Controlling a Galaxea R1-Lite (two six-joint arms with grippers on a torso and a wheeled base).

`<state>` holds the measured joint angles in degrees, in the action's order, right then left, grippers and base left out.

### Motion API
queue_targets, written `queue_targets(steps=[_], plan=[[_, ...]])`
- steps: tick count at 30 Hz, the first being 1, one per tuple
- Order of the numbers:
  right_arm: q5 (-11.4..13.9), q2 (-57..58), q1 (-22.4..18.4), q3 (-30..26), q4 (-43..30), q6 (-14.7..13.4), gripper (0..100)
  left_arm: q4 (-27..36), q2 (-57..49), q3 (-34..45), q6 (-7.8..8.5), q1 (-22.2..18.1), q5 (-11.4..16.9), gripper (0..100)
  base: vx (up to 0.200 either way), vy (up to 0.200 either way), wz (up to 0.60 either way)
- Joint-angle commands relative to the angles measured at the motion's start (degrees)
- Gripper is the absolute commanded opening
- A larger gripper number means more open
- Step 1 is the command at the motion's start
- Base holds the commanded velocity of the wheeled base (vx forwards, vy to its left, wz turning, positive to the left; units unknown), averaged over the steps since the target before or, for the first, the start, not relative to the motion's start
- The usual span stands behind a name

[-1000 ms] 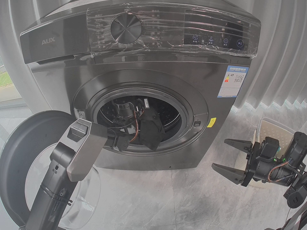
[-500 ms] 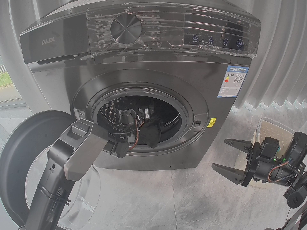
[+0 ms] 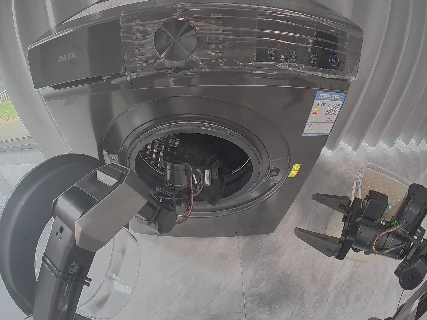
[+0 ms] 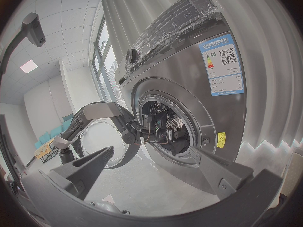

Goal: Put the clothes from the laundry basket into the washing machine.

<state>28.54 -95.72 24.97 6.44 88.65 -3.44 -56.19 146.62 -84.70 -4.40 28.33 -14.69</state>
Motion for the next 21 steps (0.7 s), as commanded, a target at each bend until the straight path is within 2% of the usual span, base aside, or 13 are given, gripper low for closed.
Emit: queue_targets(steps=[1,8,16,17,21], plan=[[0.0,-0.1,0.3,0.0,0.0,0.0,100,-0.5,-0.5,3.1,-0.35,2.0,1.5,100,0.0,0.0,0.0],[0.0,-0.1,0.3,-0.1,0.0,0.0,100,-0.7,-0.4,4.5,-2.02,3.0,1.8,100,0.0,0.0,0.0],[-0.1,-0.1,0.7,-0.1,0.0,0.0,100,-2.1,2.8,4.7,-2.81,3.4,2.1,100,0.0,0.0,0.0],[-0.1,-0.1,0.7,-0.1,0.0,0.0,100,-2.2,3.0,4.6,-2.81,3.3,2.1,0,0.0,0.0,0.0],[-0.1,-0.1,0.8,-0.4,0.0,0.0,100,-2.2,3.5,4.5,-2.89,3.1,2.2,0,0.0,0.0,0.0]])
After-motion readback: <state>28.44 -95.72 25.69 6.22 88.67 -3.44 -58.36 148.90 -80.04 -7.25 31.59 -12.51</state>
